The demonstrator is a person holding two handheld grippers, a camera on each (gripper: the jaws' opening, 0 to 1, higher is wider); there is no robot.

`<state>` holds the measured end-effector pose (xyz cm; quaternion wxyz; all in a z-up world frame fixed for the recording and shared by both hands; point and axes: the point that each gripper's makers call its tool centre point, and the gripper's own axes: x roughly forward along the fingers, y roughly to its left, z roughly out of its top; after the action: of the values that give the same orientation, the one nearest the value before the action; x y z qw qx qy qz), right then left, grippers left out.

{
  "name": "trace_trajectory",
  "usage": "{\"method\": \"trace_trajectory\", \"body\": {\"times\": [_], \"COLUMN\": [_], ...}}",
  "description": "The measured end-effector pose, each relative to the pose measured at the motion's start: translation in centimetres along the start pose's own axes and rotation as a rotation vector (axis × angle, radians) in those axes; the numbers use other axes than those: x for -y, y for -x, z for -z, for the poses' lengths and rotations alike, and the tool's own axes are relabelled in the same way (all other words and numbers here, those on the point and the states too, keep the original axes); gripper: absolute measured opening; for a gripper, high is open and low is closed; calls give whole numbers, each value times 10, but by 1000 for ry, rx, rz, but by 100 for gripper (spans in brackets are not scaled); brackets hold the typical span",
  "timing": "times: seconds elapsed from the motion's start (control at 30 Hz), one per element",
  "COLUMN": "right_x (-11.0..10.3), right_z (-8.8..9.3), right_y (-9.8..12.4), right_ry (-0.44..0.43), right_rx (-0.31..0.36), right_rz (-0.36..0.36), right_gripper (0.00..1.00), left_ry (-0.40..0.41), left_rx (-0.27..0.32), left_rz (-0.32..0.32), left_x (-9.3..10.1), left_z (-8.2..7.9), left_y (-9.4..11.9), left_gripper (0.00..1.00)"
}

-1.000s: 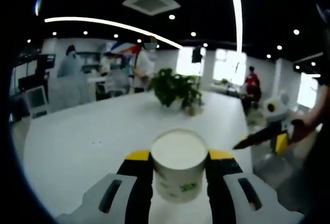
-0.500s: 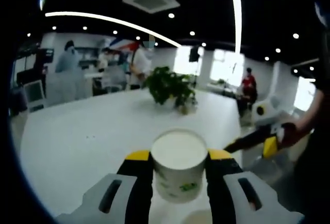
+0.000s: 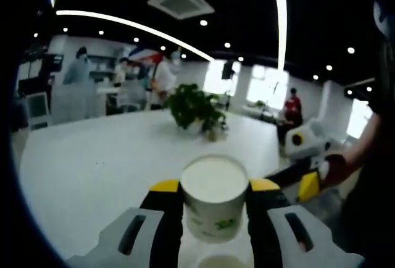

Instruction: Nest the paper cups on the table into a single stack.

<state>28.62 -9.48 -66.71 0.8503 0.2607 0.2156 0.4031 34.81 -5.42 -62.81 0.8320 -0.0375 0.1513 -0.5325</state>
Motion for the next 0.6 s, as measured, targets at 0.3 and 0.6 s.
{"method": "trace_trajectory", "body": {"times": [0.3, 0.6], "right_x": [-14, -32], "right_z": [5, 4], "right_y": [-9, -17], "right_ry": [-8, -14], "right_rx": [-13, -8], "right_rz": [-64, -154], "right_gripper": [57, 48], "left_ry": [32, 56], "left_rx": [21, 18], "left_rz": [17, 52], "left_x": [11, 24], "left_z": [-3, 0], "left_y": [4, 5], "left_gripper": [38, 38]}}
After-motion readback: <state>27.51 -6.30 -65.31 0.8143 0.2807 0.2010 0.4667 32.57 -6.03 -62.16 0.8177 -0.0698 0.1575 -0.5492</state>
